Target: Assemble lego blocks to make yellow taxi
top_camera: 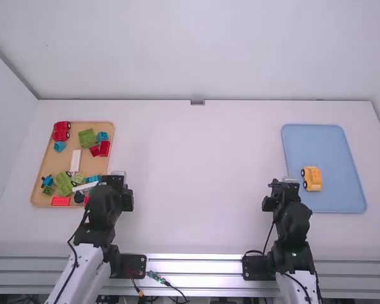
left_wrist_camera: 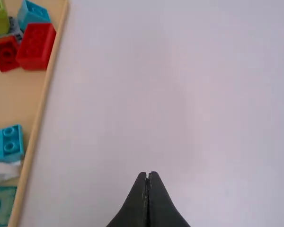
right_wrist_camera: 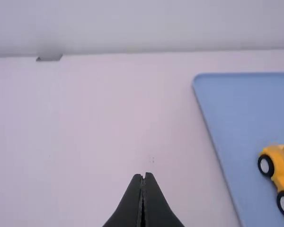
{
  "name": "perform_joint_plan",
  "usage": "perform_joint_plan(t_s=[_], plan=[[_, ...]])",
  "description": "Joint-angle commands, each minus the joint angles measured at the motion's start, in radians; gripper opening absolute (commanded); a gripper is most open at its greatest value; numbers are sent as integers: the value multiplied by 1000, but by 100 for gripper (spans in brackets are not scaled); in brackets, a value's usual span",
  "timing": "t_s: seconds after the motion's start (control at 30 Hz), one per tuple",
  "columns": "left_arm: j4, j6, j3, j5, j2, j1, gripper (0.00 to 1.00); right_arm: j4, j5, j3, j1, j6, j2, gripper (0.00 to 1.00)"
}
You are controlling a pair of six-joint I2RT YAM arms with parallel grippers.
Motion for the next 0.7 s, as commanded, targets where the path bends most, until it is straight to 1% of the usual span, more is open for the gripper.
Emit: perform_joint_plan(t_s=[0.0,0.07,0.4,0.5,0.67], plan=[[-4,7,-54,-5,-53,3,0,-7,2,-10,-2,4,-40,0],[-4,7,-94,-5,-94,3,0,-7,2,-10,-2,4,-68,0],[-4,7,-94,-5,-271,3,0,-7,2,-10,-2,4,-185,0],[-4,7,-94,-5,-312,3,0,-7,2,-10,-2,4,-211,0],[-4,7,-94,-5,-382,3,0,-7,2,-10,-2,4,-211,0]])
